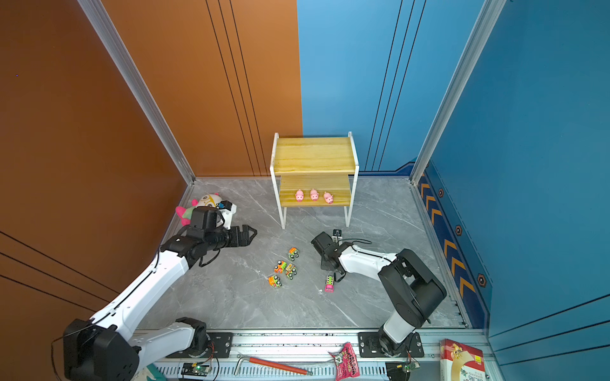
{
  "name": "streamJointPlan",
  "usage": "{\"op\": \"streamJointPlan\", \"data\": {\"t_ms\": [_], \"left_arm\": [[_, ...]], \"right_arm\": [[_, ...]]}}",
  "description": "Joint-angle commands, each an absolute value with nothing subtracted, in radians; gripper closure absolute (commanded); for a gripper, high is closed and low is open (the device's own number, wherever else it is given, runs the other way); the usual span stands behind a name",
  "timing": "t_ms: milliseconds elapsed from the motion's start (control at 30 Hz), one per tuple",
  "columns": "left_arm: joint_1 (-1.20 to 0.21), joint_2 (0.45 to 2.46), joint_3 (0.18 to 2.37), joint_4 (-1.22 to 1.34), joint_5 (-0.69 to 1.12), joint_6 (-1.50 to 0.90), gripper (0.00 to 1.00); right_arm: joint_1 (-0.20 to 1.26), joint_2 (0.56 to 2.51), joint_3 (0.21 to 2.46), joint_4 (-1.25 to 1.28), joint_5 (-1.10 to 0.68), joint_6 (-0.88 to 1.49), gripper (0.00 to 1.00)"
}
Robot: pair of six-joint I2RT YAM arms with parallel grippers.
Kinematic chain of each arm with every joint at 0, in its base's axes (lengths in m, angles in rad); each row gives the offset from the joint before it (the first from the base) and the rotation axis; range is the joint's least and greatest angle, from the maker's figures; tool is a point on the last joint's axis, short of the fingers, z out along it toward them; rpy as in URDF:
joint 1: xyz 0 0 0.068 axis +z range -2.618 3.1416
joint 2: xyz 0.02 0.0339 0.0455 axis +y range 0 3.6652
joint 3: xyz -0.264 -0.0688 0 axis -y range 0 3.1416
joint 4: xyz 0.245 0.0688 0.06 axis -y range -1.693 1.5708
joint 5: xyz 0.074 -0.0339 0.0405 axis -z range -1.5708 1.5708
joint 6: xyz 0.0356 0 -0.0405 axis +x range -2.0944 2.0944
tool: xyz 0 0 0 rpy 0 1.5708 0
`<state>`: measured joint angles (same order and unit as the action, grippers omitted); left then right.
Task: Organize plastic toys on shelves
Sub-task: Pick up the plastic toy from the center of the table.
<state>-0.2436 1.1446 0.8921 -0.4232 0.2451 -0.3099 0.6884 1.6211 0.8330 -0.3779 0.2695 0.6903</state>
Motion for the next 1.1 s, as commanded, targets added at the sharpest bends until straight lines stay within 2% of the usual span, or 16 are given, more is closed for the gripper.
{"op": "streamJointPlan", "data": {"t_ms": [0, 333, 533, 833, 1067], "left_arm": [[-0.250, 1.150, 0.914, -0.446, 0.236, -0.292, 0.04], [-0.250, 1.163, 0.915, -0.445, 0.236, -0.291, 0.04], [-0.249, 1.172, 0.916, -0.445, 0.236, -0.291, 0.04], [-0.247, 1.182, 0.916, -0.445, 0.233, -0.288, 0.04], [-0.247, 1.185, 0.917, -0.445, 0.231, -0.287, 0.04]], "right_arm": [[0.695, 1.641, 0.858, -0.338, 0.235, 0.519, 0.70], [0.695, 1.693, 0.843, -0.132, 0.134, 0.375, 0.66], [0.729, 1.754, 0.885, -0.101, 0.177, 0.296, 0.60], [0.726, 1.745, 0.890, -0.052, 0.181, 0.251, 0.43], [0.726, 1.636, 0.787, 0.089, 0.141, 0.271, 0.33]]}}
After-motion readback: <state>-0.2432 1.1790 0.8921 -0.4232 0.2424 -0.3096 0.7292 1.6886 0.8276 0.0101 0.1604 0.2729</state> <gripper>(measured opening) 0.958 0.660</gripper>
